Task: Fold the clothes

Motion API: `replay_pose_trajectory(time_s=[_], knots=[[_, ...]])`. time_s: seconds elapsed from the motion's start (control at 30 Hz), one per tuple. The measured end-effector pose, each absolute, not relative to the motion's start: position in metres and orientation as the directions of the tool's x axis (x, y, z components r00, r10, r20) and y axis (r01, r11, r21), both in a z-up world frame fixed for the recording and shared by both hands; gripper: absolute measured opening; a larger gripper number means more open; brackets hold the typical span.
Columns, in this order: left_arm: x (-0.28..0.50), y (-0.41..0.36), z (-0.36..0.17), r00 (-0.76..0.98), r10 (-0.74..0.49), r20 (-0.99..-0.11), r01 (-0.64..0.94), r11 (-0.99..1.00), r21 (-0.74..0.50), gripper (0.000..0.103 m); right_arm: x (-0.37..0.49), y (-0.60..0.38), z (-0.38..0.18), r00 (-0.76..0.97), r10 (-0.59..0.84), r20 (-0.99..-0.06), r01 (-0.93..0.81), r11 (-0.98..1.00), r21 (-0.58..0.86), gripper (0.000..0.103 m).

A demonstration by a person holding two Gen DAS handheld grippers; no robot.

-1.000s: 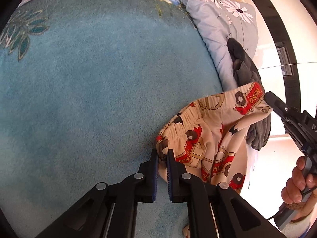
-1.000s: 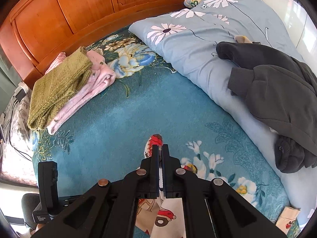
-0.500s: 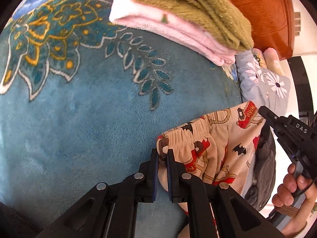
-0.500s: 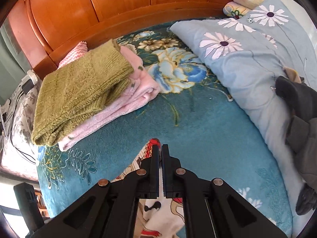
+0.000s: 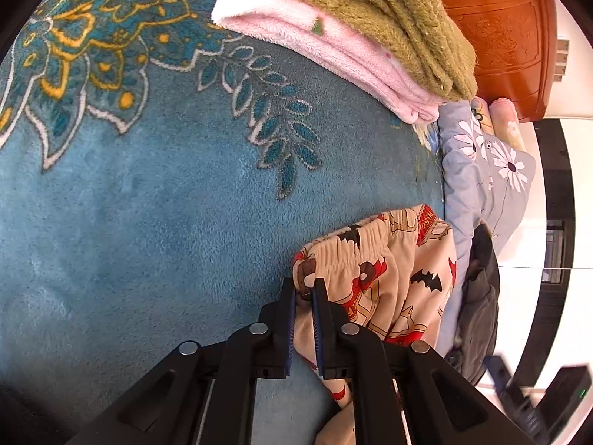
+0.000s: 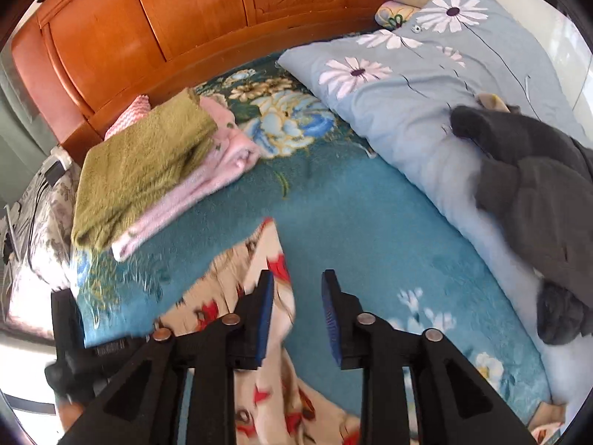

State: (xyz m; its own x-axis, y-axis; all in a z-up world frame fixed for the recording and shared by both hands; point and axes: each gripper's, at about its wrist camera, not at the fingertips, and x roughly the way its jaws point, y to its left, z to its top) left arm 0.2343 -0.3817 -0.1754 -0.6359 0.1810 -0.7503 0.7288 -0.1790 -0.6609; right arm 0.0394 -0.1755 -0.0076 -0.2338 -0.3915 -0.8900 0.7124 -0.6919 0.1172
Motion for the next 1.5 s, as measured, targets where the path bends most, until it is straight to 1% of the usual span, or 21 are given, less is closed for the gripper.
replay_pose_trajectory(time_s=[0.13, 0.2, 0.3, 0.4, 0.47, 0.6, 0.7, 0.77, 0.8, 0.83, 0.87, 0.9, 1.03, 1.13, 1.2, 1.33, 1.43, 1.5], knots=[[0.234, -0.377, -0.169, -0.63, 0.197, -0.751, 0.725, -0.197, -0.66, 0.013, 0.092, -0.085, -0.036, -0.205, -0.264, -0.943, 0.674, -0.736, 0.059, 0.035], [0.232, -0.375, -0.17, -0.615, 0.214, -0.759, 0.733, -0.199, -0.65, 0.02, 0.112, -0.038, -0.053, -0.161, -0.225, -0.961, 0.627, -0.775, 0.077, 0.035], [0.235, -0.372, -0.168, -0.604, 0.225, -0.765, 0.741, -0.195, -0.643, 0.021, 0.133, 0.015, -0.076, -0.119, -0.198, -0.973, 0.538, -0.836, 0.104, 0.036], [0.239, -0.369, -0.165, -0.599, 0.23, -0.767, 0.745, -0.192, -0.639, 0.024, 0.138, 0.036, -0.09, -0.099, -0.217, -0.971, 0.464, -0.873, 0.148, 0.036], [0.242, -0.366, -0.161, -0.606, 0.227, -0.763, 0.739, -0.195, -0.645, 0.026, 0.133, 0.036, -0.095, -0.098, -0.258, -0.961, 0.437, -0.879, 0.191, 0.046], [0.253, -0.367, -0.154, -0.637, 0.2, -0.744, 0.727, -0.166, -0.667, 0.032, 0.114, 0.032, -0.109, -0.096, -0.333, -0.938, 0.349, -0.894, 0.282, 0.046], [0.255, -0.367, -0.149, -0.658, 0.197, -0.727, 0.708, -0.167, -0.686, 0.033, 0.103, 0.028, -0.117, -0.097, -0.361, -0.927, 0.279, -0.904, 0.323, 0.046], [0.253, -0.363, -0.145, -0.652, 0.195, -0.733, 0.706, -0.197, -0.681, 0.034, 0.105, 0.025, -0.123, -0.078, -0.385, -0.919, 0.238, -0.903, 0.358, 0.045], [0.251, -0.361, -0.142, -0.65, 0.195, -0.735, 0.703, -0.213, -0.678, 0.034, 0.106, 0.023, -0.125, -0.062, -0.409, -0.91, 0.225, -0.895, 0.386, 0.042], [0.25, -0.359, -0.14, -0.647, 0.195, -0.737, 0.701, -0.229, -0.676, 0.034, 0.108, 0.021, -0.126, -0.048, -0.435, -0.899, 0.214, -0.884, 0.416, 0.027], [0.248, -0.358, -0.138, -0.645, 0.198, -0.738, 0.697, -0.246, -0.674, 0.035, 0.11, 0.019, -0.127, -0.035, -0.454, -0.89, 0.207, -0.875, 0.438, 0.008], [0.247, -0.356, -0.136, -0.642, 0.2, -0.74, 0.693, -0.262, -0.672, 0.036, 0.111, 0.018, -0.126, -0.032, -0.469, -0.882, 0.207, -0.867, 0.453, 0.004], [0.242, -0.35, -0.129, -0.651, 0.207, -0.731, 0.665, -0.308, -0.68, 0.039, 0.113, 0.024, -0.104, -0.062, -0.557, -0.828, 0.222, -0.816, 0.533, 0.002], [0.238, -0.345, -0.125, -0.651, 0.214, -0.728, 0.649, -0.339, -0.681, 0.04, 0.111, 0.034, -0.071, -0.092, -0.633, -0.769, 0.254, -0.762, 0.596, 0.002], [0.234, -0.341, -0.124, -0.642, 0.218, -0.735, 0.646, -0.362, -0.671, 0.04, 0.112, 0.039, -0.043, -0.102, -0.699, -0.708, 0.285, -0.702, 0.652, 0.002], [0.23, -0.336, -0.123, -0.623, 0.223, -0.75, 0.647, -0.393, -0.654, 0.04, 0.124, 0.045, 0.019, -0.131, -0.802, -0.583, 0.373, -0.585, 0.72, 0.002], [0.228, -0.333, -0.125, -0.6, 0.232, -0.766, 0.656, -0.405, -0.637, 0.041, 0.13, 0.04, 0.058, -0.172, -0.843, -0.51, 0.45, -0.527, 0.721, 0.002], [0.227, -0.331, -0.127, -0.587, 0.237, -0.774, 0.663, -0.409, -0.627, 0.041, 0.128, 0.033, 0.071, -0.204, -0.838, -0.507, 0.482, -0.536, 0.693, 0.002]])
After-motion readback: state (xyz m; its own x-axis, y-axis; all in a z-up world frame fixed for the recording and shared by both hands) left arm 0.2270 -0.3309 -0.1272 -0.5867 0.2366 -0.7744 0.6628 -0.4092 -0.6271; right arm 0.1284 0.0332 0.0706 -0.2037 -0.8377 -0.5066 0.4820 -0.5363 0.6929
